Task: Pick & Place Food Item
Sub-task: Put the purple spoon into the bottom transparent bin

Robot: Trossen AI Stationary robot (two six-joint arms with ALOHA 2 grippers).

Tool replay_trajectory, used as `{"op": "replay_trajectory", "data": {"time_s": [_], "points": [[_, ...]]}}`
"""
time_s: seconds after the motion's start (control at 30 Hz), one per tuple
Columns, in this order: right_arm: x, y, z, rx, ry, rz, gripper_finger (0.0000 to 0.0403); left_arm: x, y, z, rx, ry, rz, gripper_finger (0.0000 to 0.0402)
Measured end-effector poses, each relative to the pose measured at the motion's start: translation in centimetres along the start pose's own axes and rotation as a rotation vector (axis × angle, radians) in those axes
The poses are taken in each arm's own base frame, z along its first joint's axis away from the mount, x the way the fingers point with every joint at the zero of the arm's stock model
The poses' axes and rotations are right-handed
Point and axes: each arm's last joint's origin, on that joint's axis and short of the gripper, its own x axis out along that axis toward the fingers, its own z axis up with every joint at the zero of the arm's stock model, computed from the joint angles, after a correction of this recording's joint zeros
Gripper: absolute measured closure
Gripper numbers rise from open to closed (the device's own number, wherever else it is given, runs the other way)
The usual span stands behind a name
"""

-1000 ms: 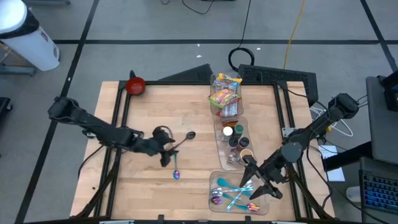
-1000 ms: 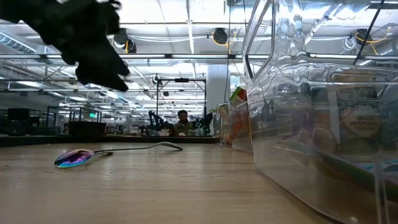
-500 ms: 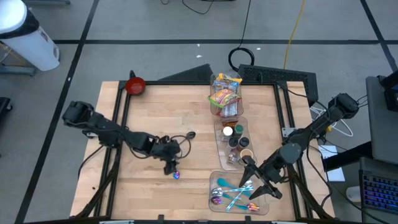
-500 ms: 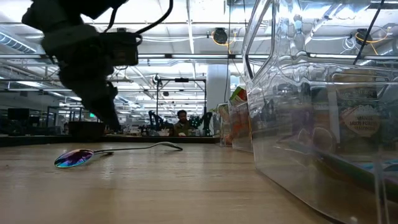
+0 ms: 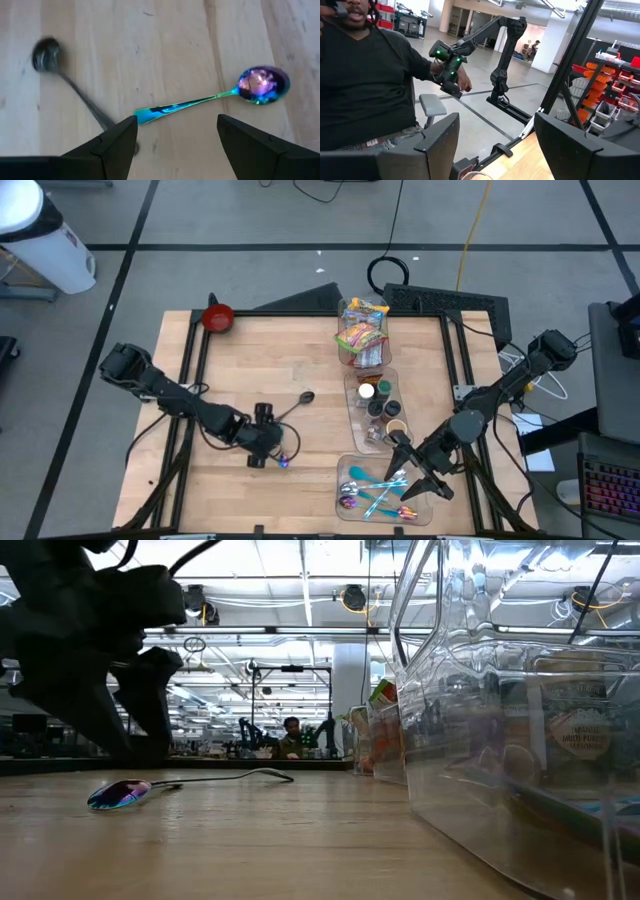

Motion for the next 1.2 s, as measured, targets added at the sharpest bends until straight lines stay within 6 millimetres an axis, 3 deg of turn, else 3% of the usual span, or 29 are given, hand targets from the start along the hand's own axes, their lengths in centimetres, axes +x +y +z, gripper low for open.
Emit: {"op": "replay_trajectory", "data": {"time_s": [0.17,0.53,0.63,0.8,0.97,1.2], "points": [[0.0,0.0,0.0,0.000,0.000,0.000,0.0154,0.9,-0.3,-0.1,0.105,0.010,-0.001,0.0119],[0.0,0.0,0.0,0.000,-0.001,0.000,0.0154,5.0,-1.3,1.3,0.063,-0.138,-0.026,0.0119],[0.0,0.0,0.0,0.000,-0.001,0.000,0.0154,5.2,-0.7,1.6,-0.042,-0.160,0.001,0.0119],[0.0,0.0,0.0,0.000,-0.001,0.000,0.0154,5.5,1.2,1.8,-0.401,-0.201,0.158,0.0119],[0.0,0.0,0.0,0.002,0.000,0.000,0.0154,6.0,3.0,1.4,-0.535,-0.148,0.184,0.0119],[0.0,0.0,0.0,0.001,0.000,0.000,0.0154,6.2,3.7,2.2,-0.278,-0.168,0.079,0.0119]]}}
